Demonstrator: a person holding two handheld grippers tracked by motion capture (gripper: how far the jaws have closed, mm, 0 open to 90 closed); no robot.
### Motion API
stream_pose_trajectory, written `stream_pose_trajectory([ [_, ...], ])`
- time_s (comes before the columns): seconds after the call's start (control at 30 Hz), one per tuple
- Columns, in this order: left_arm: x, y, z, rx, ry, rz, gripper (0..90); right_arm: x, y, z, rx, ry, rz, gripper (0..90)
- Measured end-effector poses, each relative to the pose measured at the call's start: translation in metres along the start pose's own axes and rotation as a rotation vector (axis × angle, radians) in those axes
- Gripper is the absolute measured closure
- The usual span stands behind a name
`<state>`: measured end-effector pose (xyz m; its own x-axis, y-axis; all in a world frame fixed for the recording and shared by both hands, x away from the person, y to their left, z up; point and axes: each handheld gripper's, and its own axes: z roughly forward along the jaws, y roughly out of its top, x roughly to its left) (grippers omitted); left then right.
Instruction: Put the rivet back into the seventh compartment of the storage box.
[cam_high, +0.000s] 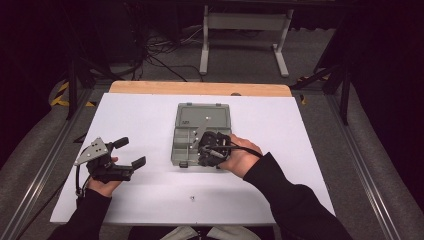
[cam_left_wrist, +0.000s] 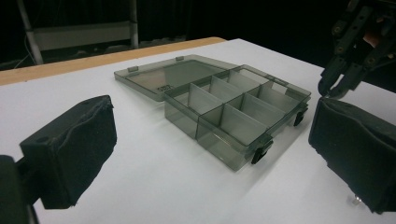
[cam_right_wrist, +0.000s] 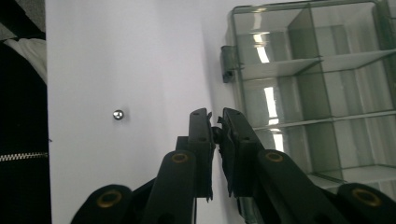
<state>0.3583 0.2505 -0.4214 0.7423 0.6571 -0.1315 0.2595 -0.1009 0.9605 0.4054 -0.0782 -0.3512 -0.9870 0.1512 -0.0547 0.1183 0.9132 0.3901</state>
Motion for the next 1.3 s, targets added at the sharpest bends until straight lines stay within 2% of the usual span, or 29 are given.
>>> stream_pose_trajectory([
  [0.57,0.000,0.000,0.000,-0.003,0.000,-0.002,1.4,-0.033,-0.002,-0.006,-0.006,-0.052,0.070,82.5],
  [0.8,0.000,0.000,0.000,0.000,0.001,-0.001,1.4,-0.044,-0.005,-0.004,0.002,-0.072,0.082,82.5],
  [1.03,0.000,0.000,0.000,-0.002,0.000,-0.002,1.5,-0.053,-0.007,0.000,0.007,-0.077,0.109,82.5],
  [1.3,0.001,0.000,0.000,-0.002,0.001,0.000,1.5,-0.059,-0.011,0.012,0.033,-0.077,0.119,82.5],
])
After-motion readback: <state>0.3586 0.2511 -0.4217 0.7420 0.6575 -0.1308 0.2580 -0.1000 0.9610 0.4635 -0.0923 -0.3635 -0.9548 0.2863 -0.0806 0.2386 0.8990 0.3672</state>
